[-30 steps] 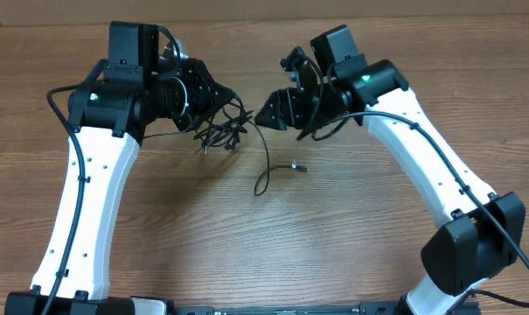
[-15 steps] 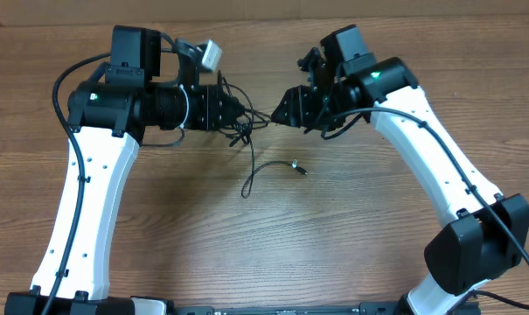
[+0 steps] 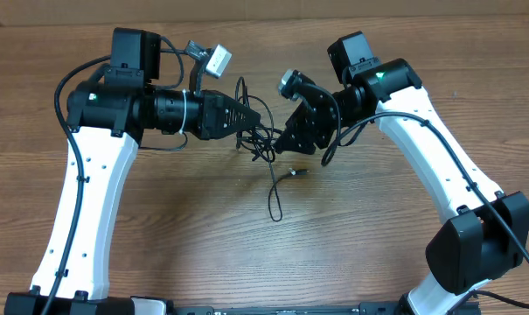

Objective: Untangle cables

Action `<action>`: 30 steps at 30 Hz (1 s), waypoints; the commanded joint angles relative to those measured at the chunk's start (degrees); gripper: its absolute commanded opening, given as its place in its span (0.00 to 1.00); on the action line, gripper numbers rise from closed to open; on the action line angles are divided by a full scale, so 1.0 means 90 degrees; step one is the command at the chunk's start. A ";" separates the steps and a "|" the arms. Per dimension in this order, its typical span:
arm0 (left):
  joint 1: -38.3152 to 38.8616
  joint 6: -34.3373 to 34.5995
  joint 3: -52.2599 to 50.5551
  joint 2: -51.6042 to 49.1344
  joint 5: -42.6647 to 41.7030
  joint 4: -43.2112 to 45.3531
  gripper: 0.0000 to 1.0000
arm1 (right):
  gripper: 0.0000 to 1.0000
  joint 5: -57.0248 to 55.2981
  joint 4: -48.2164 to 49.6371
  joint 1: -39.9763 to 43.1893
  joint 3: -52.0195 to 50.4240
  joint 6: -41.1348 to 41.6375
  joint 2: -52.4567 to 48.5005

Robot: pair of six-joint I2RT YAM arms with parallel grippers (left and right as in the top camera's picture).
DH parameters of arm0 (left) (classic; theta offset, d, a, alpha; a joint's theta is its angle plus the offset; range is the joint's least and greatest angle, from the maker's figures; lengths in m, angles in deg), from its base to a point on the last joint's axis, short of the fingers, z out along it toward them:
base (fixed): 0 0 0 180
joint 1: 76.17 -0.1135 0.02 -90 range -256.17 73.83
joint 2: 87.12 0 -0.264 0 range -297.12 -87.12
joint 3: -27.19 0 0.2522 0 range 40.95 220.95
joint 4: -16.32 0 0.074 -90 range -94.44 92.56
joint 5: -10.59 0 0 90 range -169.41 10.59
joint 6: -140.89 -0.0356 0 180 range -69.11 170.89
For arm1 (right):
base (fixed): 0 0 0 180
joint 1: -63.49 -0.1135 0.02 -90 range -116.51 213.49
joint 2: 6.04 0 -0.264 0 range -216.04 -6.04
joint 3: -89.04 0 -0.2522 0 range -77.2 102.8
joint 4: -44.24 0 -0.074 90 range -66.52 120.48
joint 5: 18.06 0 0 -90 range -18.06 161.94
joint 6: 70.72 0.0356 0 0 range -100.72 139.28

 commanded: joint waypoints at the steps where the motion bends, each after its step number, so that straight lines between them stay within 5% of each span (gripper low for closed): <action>1: -0.0155 0.0226 0.0136 0.0180 -0.1061 0.0100 0.04 | 0.63 0.0304 -0.0236 -0.0002 -0.0206 -0.0986 0.0165; 3: -0.0238 0.0410 0.0136 0.0180 -0.1207 0.0194 0.04 | 0.56 0.0653 -0.0151 -0.0206 -0.0631 -0.1438 0.0163; 6: -0.0243 0.0413 0.0136 0.0180 -0.1200 0.0219 0.04 | 0.11 0.0634 -0.0029 -0.0338 -0.0845 -0.1360 0.0163; 7: -0.0243 0.0413 0.0136 0.0177 -0.1200 0.0219 0.04 | 0.05 0.0627 -0.0046 -0.0306 -0.0787 -0.1200 0.0168; 10: -0.0243 0.0644 0.0136 0.0177 0.0070 0.0136 0.04 | 0.04 0.0704 -0.0364 -0.0061 -0.0015 0.0369 0.0168; 14: -0.0240 0.2608 0.0131 0.0177 0.4767 -0.0340 0.04 | 0.04 0.0811 -0.1955 0.0119 0.1800 0.0449 0.0233; 16: -0.0240 0.2943 0.0131 0.0177 0.5831 -0.0561 0.04 | 0.04 0.0639 -0.2076 0.0199 0.2421 0.1168 0.0255; 23: -0.0243 0.2936 0.0131 0.0177 0.6645 -0.0942 0.04 | 0.04 -0.0833 -0.1523 0.0857 0.2730 0.4626 0.0272; 27: -0.0243 0.2858 0.0131 0.0177 0.7322 -0.1217 0.04 | 0.04 -0.6380 -0.1926 0.1013 0.2708 0.7516 0.0274; 30: -0.0243 0.2696 0.0114 0.0177 0.7769 -0.1248 0.04 | 0.04 -0.7259 -0.2198 0.1018 0.2708 0.7810 0.0274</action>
